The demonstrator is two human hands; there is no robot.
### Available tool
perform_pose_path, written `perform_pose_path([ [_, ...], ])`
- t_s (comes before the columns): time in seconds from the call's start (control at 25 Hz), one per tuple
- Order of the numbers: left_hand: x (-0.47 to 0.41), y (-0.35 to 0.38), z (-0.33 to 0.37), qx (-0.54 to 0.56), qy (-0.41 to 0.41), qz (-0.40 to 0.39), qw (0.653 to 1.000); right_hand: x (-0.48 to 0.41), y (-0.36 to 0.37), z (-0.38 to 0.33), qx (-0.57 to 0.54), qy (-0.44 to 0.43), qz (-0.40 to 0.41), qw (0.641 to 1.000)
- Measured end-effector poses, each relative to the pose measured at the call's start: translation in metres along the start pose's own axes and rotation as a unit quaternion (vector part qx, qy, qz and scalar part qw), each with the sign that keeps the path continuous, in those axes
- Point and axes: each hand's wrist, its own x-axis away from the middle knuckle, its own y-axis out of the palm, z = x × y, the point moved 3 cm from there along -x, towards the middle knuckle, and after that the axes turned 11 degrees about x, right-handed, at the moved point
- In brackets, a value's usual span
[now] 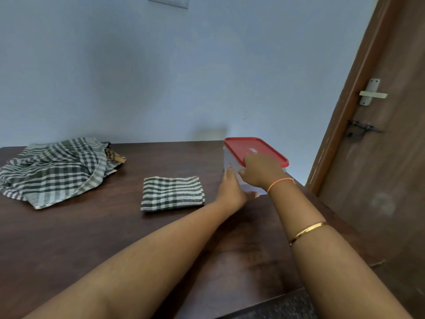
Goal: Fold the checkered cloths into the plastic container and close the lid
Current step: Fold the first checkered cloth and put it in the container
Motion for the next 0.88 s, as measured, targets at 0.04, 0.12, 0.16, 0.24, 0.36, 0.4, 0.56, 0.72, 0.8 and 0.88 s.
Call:
perform_pose_path([
  [0.04, -0.015, 0.005, -0.016, 0.005, -0.005, 0.021, 1.000, 0.001, -0.003, -0.001, 0.017, -0.016, 0.000, 1.000],
  [0.12, -0.016, 0.005, -0.017, -0.011, -0.002, 0.044, 0.999, 0.004, -0.008, -0.006, 0.060, -0.051, 0.019, 0.997],
  [0.16, -0.002, 0.000, -0.004, -0.012, 0.001, 0.038, 0.999, 0.006, -0.009, -0.010, 0.081, -0.069, 0.039, 0.994],
  [0.24, 0.015, -0.009, 0.011, -0.024, -0.006, 0.039, 0.999, 0.010, -0.009, -0.021, 0.103, -0.101, 0.077, 0.986],
  [0.36, 0.009, -0.016, 0.006, -0.059, 0.003, 0.076, 0.995, 0.012, -0.005, -0.031, 0.114, -0.138, 0.114, 0.977],
  [0.4, 0.011, -0.016, 0.008, -0.077, 0.005, 0.070, 0.995, 0.011, -0.004, -0.032, 0.119, -0.148, 0.120, 0.974],
  [0.56, 0.017, -0.020, 0.002, -0.067, -0.016, 0.090, 0.994, 0.009, -0.011, -0.030, 0.096, -0.161, 0.149, 0.971],
  [0.72, 0.021, -0.023, -0.001, -0.045, -0.047, 0.091, 0.994, 0.006, -0.021, -0.025, 0.041, -0.132, 0.188, 0.972],
  [0.8, 0.023, -0.025, 0.001, -0.046, -0.035, 0.092, 0.994, 0.005, -0.020, -0.024, 0.022, -0.107, 0.210, 0.972],
  [0.88, 0.025, -0.027, 0.001, -0.045, -0.032, 0.092, 0.994, 0.002, -0.018, -0.024, 0.002, -0.078, 0.233, 0.969],
])
